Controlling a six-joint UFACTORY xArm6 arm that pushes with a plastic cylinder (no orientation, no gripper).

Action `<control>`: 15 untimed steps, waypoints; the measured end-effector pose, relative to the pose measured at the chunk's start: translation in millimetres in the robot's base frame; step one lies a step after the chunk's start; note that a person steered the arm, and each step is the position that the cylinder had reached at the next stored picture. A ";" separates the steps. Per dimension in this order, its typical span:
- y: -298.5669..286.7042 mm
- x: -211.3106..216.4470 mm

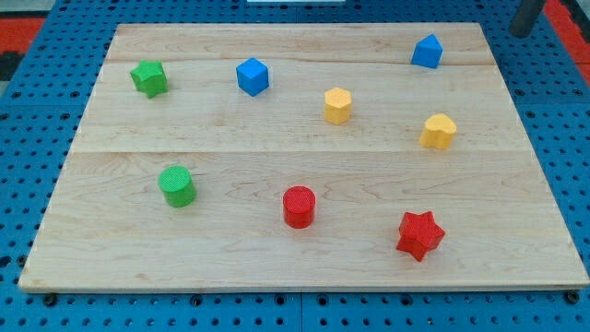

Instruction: Keep blue triangle green star and yellow hexagon in a horizontal line

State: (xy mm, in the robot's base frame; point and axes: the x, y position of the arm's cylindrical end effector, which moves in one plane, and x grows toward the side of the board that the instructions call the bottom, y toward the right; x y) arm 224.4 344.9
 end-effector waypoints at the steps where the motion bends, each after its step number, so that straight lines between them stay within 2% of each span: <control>1: -21.5 39.5; 3: -231.2 71.0; 4: -289.0 100.6; 6: -419.4 110.2; 7: -458.3 157.2; 8: -551.6 164.9; 9: -567.2 122.3; 11: -545.5 87.8; 12: -524.3 76.5; 14: -436.1 66.9; 15: -484.9 48.4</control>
State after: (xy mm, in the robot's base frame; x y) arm 272.8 -140.0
